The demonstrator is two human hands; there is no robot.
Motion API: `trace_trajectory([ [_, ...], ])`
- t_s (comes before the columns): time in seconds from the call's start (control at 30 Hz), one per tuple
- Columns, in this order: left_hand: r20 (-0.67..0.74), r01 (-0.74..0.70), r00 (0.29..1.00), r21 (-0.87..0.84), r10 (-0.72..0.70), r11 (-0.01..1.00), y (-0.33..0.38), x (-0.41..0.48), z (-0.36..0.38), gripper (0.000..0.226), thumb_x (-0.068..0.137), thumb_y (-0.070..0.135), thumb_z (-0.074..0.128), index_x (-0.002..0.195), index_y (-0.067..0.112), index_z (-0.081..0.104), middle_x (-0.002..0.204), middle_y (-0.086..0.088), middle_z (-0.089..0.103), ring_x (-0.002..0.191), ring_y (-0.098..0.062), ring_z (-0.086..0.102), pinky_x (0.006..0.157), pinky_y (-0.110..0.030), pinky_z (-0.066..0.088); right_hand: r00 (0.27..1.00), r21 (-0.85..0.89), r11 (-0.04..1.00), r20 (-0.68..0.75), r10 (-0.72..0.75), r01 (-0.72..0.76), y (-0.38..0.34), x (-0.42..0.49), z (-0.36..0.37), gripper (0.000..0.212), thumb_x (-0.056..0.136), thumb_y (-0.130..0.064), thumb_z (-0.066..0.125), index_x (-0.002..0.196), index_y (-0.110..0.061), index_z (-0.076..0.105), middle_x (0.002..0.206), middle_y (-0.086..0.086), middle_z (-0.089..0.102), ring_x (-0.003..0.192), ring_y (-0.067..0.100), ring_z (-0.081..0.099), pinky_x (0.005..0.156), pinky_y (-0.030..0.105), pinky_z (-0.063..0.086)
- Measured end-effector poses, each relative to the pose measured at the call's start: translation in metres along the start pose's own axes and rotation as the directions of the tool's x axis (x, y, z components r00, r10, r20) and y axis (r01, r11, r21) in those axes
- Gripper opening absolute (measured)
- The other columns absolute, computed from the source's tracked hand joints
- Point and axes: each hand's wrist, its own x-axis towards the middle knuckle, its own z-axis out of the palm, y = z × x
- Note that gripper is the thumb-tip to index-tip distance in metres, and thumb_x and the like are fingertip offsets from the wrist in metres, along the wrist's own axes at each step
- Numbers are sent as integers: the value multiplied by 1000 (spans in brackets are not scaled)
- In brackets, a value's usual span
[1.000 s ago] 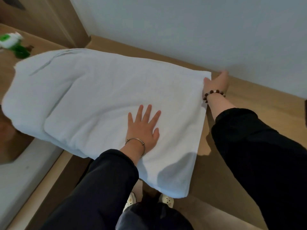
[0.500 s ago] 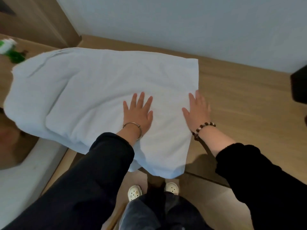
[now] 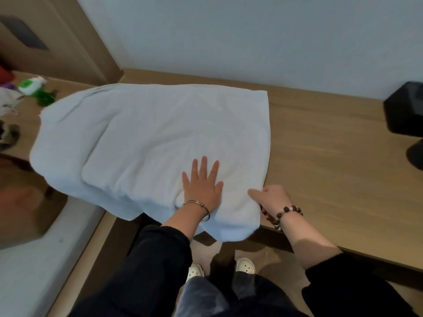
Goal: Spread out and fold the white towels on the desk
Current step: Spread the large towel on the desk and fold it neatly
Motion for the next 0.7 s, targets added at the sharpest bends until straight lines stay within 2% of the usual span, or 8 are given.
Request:
trace_trajectory([
  [0.13,33,5,999,-102,-1,995,-3,3,-3,56,99,46,20,149,36,-5,157,4,-18,143,-22,-20,114,-51,-5,984,-16,996,159,-87,90,-7,-8,8,6,80,-20,71,79,-23,65,80,-8,66,78,10,63,62,21,50],
  [0.2,44,5,999,-176,2,984,-5,5,-6,54,100,42,23,150,36,1,158,5,-14,144,-20,-18,113,-51,-5,962,85,994,260,-85,65,-6,-12,10,18,79,-12,71,95,-17,67,100,3,69,97,21,64,83,35,53],
  [0.27,50,-3,999,-235,15,972,-9,6,-10,52,101,37,25,150,35,7,158,5,-11,144,-19,-16,114,-50,-5,946,89,996,323,-37,9,-5,-15,11,30,79,-2,69,108,-5,65,112,12,67,107,29,60,97,45,47],
  [0.37,55,-17,998,-296,34,955,-13,6,-13,49,102,32,25,150,32,12,159,6,-8,144,-18,-14,114,-49,-6,939,-26,1000,345,-5,15,-4,-16,9,32,80,-3,69,111,-5,63,117,12,65,110,29,58,99,43,46],
  [0.5,48,-6,999,-296,21,955,-13,5,-16,49,102,29,25,150,31,13,159,6,-7,145,-17,-13,114,-48,-5,869,-7,993,484,103,-114,-2,-18,4,34,83,-5,68,116,-4,60,115,13,64,108,31,60,96,44,49],
  [0.6,36,12,999,-307,-1,952,-8,4,-17,49,103,28,22,150,31,11,158,7,-8,144,-15,-14,114,-47,-5,974,-24,998,222,-50,57,-3,-20,0,9,87,-16,66,89,-8,68,85,7,68,75,23,62,66,33,49],
  [0.67,36,17,999,-352,-5,936,-4,3,-19,48,103,28,20,150,30,12,159,7,-7,144,-16,-14,114,-46,-7,987,-61,986,-38,-159,157,0,-24,-3,20,89,-25,62,82,-9,70,77,2,68,71,19,62,61,28,47],
  [0.7,34,16,999,-359,-4,933,-1,3,-19,48,103,28,20,150,30,12,159,7,-7,144,-16,-14,114,-46,-7,981,-40,983,-69,-180,177,4,-25,-3,25,91,-29,59,83,-9,71,79,4,69,71,19,63,62,28,47],
])
